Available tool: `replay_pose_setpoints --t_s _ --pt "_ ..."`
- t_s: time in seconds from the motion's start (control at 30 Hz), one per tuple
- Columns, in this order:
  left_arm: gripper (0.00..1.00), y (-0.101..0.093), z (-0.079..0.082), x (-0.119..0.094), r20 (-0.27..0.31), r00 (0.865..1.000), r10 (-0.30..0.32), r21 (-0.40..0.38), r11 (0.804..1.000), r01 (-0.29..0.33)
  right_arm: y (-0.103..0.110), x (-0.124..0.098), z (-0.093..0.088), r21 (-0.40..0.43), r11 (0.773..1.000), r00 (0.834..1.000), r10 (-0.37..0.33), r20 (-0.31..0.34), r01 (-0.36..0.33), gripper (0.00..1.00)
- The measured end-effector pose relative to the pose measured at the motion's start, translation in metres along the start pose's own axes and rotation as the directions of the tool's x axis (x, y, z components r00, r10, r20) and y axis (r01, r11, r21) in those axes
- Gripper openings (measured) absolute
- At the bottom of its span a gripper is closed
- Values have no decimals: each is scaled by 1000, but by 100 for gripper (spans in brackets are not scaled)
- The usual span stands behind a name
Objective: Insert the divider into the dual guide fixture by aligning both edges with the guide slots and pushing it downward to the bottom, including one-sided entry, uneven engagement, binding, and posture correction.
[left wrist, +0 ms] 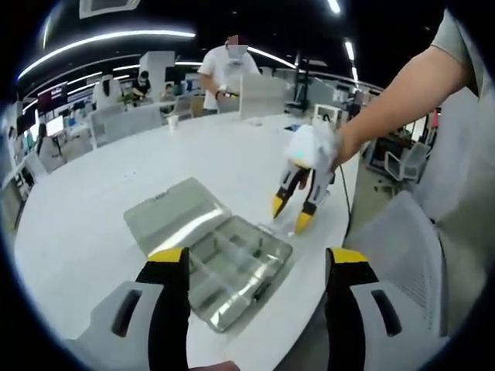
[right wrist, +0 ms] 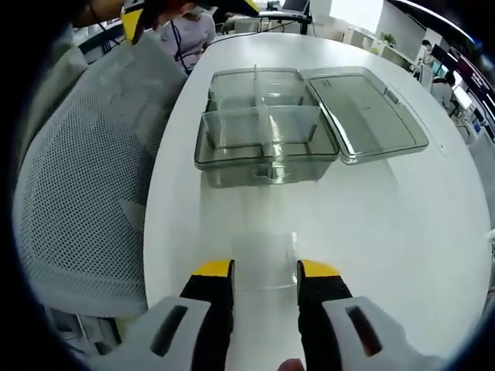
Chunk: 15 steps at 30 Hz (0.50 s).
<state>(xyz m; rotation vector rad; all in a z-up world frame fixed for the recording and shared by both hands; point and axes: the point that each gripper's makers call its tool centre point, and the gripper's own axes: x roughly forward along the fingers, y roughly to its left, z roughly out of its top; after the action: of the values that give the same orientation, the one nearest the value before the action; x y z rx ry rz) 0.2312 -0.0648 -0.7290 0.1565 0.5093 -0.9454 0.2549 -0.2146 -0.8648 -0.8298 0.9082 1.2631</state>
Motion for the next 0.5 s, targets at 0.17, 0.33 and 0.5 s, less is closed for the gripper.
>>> replay_pose_setpoints --t_s 0.17,0.33,0.5 --pt "70 1 -1 1 -5 1000 -2 -3 1000 2 2 -2 3 -12 1000 1000 -1 -2 1 27" --pt "70 1 0 2 -5 1000 -4 -4 1000 4 3 -4 5 -18 1000 1000 -4 -1 4 27" --pt "70 1 -1 3 -6 1000 -7 -7 1000 7 5 -7 10 -27 1000 1000 -8 7 8 27"
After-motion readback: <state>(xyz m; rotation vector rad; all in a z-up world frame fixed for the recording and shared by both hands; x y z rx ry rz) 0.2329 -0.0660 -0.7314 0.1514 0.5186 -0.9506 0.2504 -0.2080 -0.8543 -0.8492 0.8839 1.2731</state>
